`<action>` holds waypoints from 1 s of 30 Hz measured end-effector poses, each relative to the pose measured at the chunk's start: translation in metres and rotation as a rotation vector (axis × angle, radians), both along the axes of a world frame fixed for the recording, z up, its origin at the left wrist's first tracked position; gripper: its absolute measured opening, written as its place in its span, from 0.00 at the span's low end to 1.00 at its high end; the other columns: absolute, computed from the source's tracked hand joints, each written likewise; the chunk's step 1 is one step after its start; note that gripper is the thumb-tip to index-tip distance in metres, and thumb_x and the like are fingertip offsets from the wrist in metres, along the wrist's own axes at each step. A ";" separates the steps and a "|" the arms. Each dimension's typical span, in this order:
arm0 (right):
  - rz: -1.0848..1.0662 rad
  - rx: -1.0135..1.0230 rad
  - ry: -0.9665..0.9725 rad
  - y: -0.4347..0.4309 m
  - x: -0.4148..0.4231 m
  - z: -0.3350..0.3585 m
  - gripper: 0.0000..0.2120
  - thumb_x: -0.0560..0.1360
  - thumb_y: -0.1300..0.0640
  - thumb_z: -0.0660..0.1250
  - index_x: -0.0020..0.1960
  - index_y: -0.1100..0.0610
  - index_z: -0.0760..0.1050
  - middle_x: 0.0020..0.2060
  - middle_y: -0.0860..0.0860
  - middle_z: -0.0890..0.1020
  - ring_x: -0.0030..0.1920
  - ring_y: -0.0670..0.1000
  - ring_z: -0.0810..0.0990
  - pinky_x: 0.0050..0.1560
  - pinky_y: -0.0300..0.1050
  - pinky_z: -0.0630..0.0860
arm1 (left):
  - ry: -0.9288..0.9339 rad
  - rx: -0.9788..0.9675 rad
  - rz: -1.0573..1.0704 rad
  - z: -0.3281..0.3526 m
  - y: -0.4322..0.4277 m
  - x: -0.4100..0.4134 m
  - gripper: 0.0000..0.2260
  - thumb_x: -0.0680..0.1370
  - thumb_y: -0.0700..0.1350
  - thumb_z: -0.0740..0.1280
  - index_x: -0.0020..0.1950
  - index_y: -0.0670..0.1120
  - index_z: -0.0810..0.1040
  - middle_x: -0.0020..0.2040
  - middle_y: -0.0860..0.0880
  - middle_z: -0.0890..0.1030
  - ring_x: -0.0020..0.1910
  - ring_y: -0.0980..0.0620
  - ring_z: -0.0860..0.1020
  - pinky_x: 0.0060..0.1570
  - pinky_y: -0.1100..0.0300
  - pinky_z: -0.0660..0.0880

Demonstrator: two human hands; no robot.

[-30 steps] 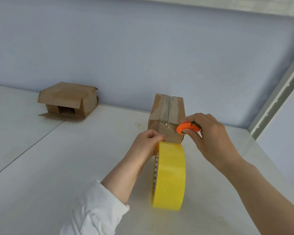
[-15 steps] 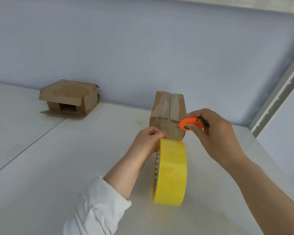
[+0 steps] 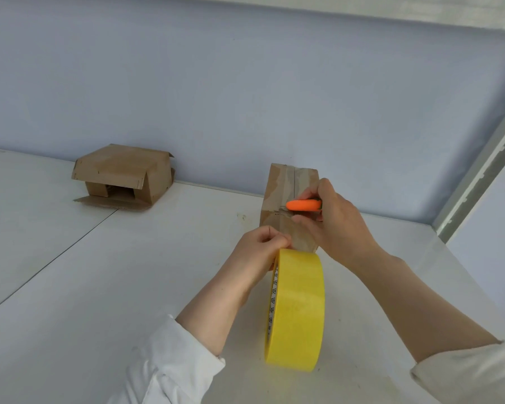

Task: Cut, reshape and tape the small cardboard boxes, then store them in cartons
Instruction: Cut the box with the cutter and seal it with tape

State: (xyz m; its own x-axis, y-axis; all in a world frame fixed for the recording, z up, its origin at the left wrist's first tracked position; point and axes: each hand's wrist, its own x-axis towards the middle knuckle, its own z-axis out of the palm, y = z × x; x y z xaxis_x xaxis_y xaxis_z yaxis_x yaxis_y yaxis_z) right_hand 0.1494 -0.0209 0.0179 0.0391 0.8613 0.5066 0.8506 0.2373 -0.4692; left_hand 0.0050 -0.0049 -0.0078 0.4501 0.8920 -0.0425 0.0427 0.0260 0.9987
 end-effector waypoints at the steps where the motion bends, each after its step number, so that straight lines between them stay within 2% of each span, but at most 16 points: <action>1: -0.004 -0.005 0.006 0.001 0.000 0.000 0.14 0.73 0.60 0.70 0.50 0.53 0.65 0.49 0.51 0.79 0.48 0.50 0.76 0.46 0.41 0.72 | -0.001 0.003 0.003 0.000 0.000 0.000 0.10 0.78 0.45 0.63 0.36 0.47 0.72 0.30 0.54 0.73 0.28 0.61 0.70 0.30 0.71 0.67; 4: -0.017 -0.005 0.008 0.003 -0.002 -0.002 0.13 0.73 0.60 0.70 0.51 0.57 0.68 0.50 0.52 0.79 0.49 0.51 0.76 0.48 0.43 0.73 | 0.004 0.020 0.013 -0.001 -0.001 0.000 0.10 0.78 0.45 0.63 0.37 0.47 0.73 0.31 0.53 0.73 0.27 0.61 0.70 0.29 0.72 0.67; 7: -0.023 0.009 0.004 0.003 -0.002 -0.003 0.13 0.73 0.60 0.70 0.51 0.56 0.67 0.49 0.51 0.79 0.46 0.48 0.74 0.44 0.37 0.69 | -0.007 0.039 0.033 0.000 -0.004 0.000 0.11 0.78 0.45 0.63 0.35 0.47 0.73 0.28 0.56 0.73 0.24 0.64 0.70 0.27 0.74 0.66; 10: -0.033 0.017 0.016 0.001 -0.003 -0.004 0.14 0.73 0.60 0.70 0.49 0.54 0.65 0.47 0.50 0.77 0.45 0.46 0.72 0.40 0.34 0.67 | -0.017 0.055 0.071 -0.002 -0.009 0.002 0.11 0.78 0.45 0.63 0.35 0.48 0.74 0.29 0.57 0.75 0.28 0.62 0.72 0.34 0.67 0.66; 14: -0.046 -0.019 0.050 0.000 -0.004 -0.003 0.13 0.73 0.59 0.71 0.49 0.54 0.66 0.46 0.48 0.78 0.45 0.47 0.74 0.43 0.37 0.69 | -0.030 0.015 0.111 -0.001 -0.012 0.006 0.09 0.77 0.43 0.64 0.37 0.46 0.74 0.33 0.56 0.77 0.34 0.61 0.73 0.36 0.65 0.66; 15: -0.041 -0.048 0.095 0.001 -0.002 0.000 0.13 0.72 0.59 0.71 0.48 0.54 0.66 0.44 0.47 0.78 0.44 0.46 0.75 0.44 0.36 0.70 | -0.034 -0.006 0.105 0.000 -0.012 0.005 0.08 0.77 0.43 0.64 0.38 0.46 0.75 0.35 0.55 0.78 0.35 0.60 0.73 0.35 0.66 0.68; 18: -0.001 -0.116 0.239 0.000 0.005 0.016 0.12 0.72 0.59 0.71 0.46 0.52 0.68 0.39 0.39 0.74 0.39 0.38 0.73 0.38 0.25 0.68 | -0.031 -0.062 0.089 0.002 -0.011 0.004 0.05 0.77 0.42 0.63 0.41 0.45 0.76 0.38 0.51 0.77 0.35 0.56 0.73 0.29 0.73 0.69; 20: 0.040 -0.077 0.268 -0.007 0.008 0.023 0.13 0.72 0.59 0.72 0.43 0.47 0.68 0.39 0.39 0.73 0.38 0.36 0.73 0.37 0.24 0.67 | -0.029 -0.076 0.088 0.003 -0.010 0.004 0.05 0.77 0.43 0.64 0.43 0.44 0.76 0.39 0.49 0.78 0.36 0.55 0.74 0.32 0.71 0.70; 23: 0.121 -0.026 0.184 -0.019 0.007 0.022 0.16 0.71 0.60 0.72 0.42 0.42 0.69 0.39 0.36 0.75 0.40 0.30 0.73 0.40 0.24 0.67 | -0.032 -0.088 0.089 0.002 -0.009 0.005 0.04 0.77 0.43 0.64 0.44 0.44 0.76 0.43 0.47 0.80 0.39 0.53 0.74 0.37 0.66 0.70; 25: 0.142 -0.003 0.106 -0.022 0.005 0.015 0.12 0.71 0.61 0.72 0.44 0.45 0.74 0.38 0.35 0.76 0.41 0.31 0.74 0.42 0.25 0.67 | -0.031 -0.090 0.083 0.002 -0.009 0.005 0.04 0.77 0.43 0.64 0.44 0.43 0.76 0.42 0.47 0.78 0.38 0.53 0.73 0.37 0.66 0.69; 28: 0.147 0.068 -0.027 -0.017 0.006 0.008 0.07 0.70 0.62 0.72 0.47 0.54 0.79 0.40 0.40 0.78 0.42 0.38 0.75 0.42 0.28 0.68 | -0.026 -0.080 0.074 0.002 -0.008 0.004 0.04 0.77 0.43 0.64 0.42 0.44 0.76 0.36 0.50 0.77 0.35 0.55 0.72 0.32 0.70 0.69; 30: 0.144 0.090 -0.110 -0.015 0.005 0.004 0.07 0.70 0.62 0.72 0.47 0.56 0.79 0.42 0.46 0.80 0.42 0.45 0.77 0.43 0.38 0.73 | -0.032 -0.081 0.068 0.003 -0.008 0.004 0.04 0.77 0.42 0.64 0.43 0.44 0.75 0.35 0.52 0.77 0.33 0.56 0.72 0.28 0.72 0.69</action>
State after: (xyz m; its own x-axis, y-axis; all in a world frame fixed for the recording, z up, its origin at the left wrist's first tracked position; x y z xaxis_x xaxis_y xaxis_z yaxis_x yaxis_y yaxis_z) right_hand 0.1544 -0.0359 0.0217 -0.1413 0.8050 0.5762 0.8496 0.3974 -0.3469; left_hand 0.0094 -0.0125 -0.0050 0.3912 0.9145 -0.1028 0.0067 0.1089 0.9940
